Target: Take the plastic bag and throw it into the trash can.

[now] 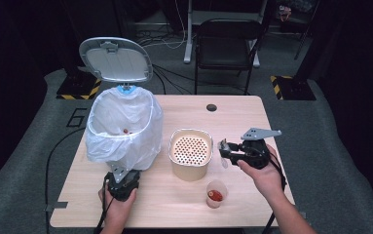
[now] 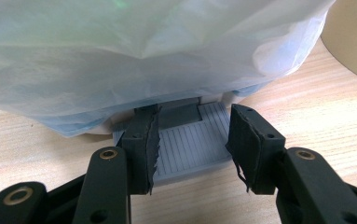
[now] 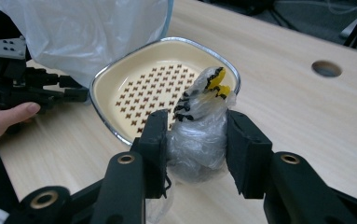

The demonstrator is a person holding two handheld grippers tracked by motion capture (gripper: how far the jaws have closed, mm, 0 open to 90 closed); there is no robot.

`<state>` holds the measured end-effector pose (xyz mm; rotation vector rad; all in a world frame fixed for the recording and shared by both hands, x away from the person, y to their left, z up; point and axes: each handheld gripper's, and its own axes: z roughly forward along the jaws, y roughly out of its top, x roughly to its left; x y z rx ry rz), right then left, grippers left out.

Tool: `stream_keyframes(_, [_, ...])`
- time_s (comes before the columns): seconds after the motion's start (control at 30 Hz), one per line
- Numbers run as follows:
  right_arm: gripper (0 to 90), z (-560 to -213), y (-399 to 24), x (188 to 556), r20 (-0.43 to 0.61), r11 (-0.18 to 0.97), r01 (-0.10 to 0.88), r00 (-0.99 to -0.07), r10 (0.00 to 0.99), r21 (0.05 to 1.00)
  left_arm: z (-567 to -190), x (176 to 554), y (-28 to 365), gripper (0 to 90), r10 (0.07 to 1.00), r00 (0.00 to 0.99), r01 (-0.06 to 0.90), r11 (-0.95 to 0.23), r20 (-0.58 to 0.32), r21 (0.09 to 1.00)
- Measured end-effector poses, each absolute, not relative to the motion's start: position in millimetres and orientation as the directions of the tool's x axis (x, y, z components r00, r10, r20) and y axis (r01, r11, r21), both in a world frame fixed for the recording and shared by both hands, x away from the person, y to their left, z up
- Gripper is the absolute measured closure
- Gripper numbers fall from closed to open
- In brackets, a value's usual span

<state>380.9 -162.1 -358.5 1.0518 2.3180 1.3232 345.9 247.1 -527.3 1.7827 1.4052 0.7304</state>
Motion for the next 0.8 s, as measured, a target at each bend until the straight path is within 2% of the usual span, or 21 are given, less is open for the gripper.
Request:
stream_keyframes(0.07, [61.9, -352.5, -160.6, 383.0, 0.087, 0.361, 0.454, -0.710, 0.699, 0.815, -527.2, 345.9, 247.1, 53.0, 0.971, 0.239, 0.550, -0.128, -0.009, 0.825])
stream_keyframes(0.13, [62.0, -346.4, -161.2, 383.8, 0.104, 0.341, 0.452, -0.713, 0.693, 0.825, -527.2, 345.9, 247.1, 52.9, 0.971, 0.238, 0.551, -0.128, -0.009, 0.825])
stream_keyframes(0.57, [62.4, -277.8, -144.8, 388.2, 0.054, 0.389, 0.374, -0.775, 0.629, 0.842, -527.3, 345.9, 247.0, 52.9, 0.971, 0.238, 0.550, -0.127, -0.009, 0.825])
stream_keyframes(0.63, [62.4, -273.0, -140.5, 390.7, 0.074, 0.376, 0.372, -0.787, 0.613, 0.849, -527.3, 345.9, 247.0, 52.9, 0.971, 0.238, 0.551, -0.127, -0.009, 0.825])
stream_keyframes(0.7, [62.3, -267.4, -132.8, 392.2, -0.005, 0.456, 0.346, -0.792, 0.610, 0.820, -527.3, 345.9, 247.0, 53.0, 0.971, 0.238, 0.550, -0.127, -0.010, 0.825])
stream_keyframes(0.8, [62.5, -251.8, -129.2, 394.2, 0.019, 0.415, 0.323, -0.807, 0.590, 0.850, -527.3, 345.9, 247.0, 53.0, 0.971, 0.237, 0.551, -0.126, -0.010, 0.825])
